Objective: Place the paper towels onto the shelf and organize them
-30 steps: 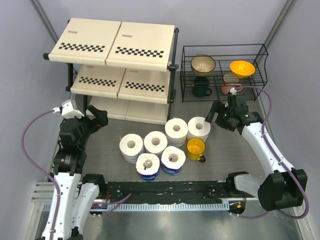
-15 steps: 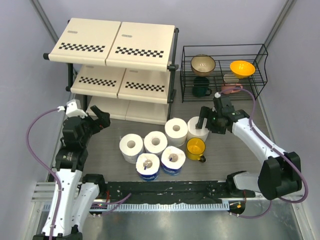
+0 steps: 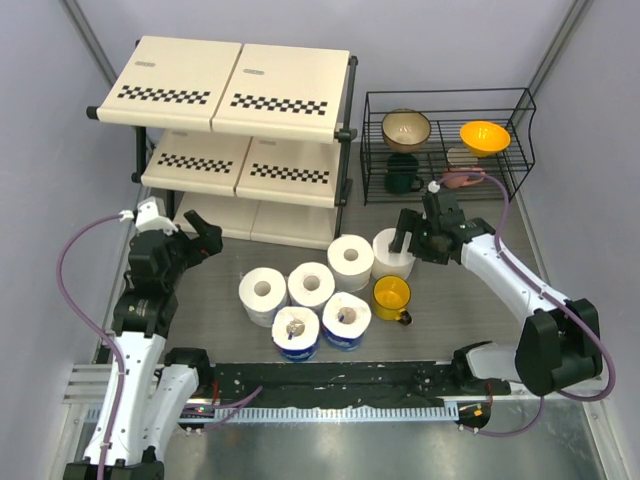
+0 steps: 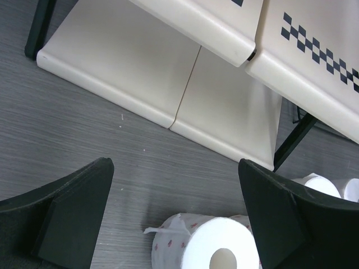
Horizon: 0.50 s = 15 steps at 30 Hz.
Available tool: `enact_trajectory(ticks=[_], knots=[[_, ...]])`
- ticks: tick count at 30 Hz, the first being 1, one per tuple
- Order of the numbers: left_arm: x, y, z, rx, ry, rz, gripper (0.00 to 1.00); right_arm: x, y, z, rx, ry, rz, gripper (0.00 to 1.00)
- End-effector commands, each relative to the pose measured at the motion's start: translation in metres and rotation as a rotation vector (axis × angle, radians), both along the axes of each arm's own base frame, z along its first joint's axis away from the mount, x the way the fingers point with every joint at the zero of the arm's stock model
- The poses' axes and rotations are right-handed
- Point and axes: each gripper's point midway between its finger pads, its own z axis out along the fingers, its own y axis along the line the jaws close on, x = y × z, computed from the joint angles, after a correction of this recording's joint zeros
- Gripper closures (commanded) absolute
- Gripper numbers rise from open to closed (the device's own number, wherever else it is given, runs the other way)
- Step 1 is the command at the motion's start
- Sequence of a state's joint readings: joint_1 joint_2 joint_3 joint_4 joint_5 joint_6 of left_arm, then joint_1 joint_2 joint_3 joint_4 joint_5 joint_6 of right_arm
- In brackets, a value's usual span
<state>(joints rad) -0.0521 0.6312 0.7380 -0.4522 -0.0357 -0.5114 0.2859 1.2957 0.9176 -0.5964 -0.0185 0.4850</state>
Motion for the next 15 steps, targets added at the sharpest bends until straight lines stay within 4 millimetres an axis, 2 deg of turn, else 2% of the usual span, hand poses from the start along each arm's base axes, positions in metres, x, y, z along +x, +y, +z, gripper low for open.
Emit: enact_trajectory(ticks=[1, 5, 15], knots=[[0.005, -0.005, 0.014, 0.006, -0.060, -0.036, 0.00, 0.012, -0.010, 0.025, -0.016, -0.108, -0.073, 0.09], [0.005, -0.005, 0.014, 0.003, -0.060, -0.035, 0.00, 0.015, -0.014, 0.036, -0.023, -0.147, -0.096, 0.10], [0.004, -0.005, 0.011, 0.005, -0.051, -0.035, 0.00, 0.018, -0.014, 0.015, -0.044, -0.093, -0.100, 0.12]])
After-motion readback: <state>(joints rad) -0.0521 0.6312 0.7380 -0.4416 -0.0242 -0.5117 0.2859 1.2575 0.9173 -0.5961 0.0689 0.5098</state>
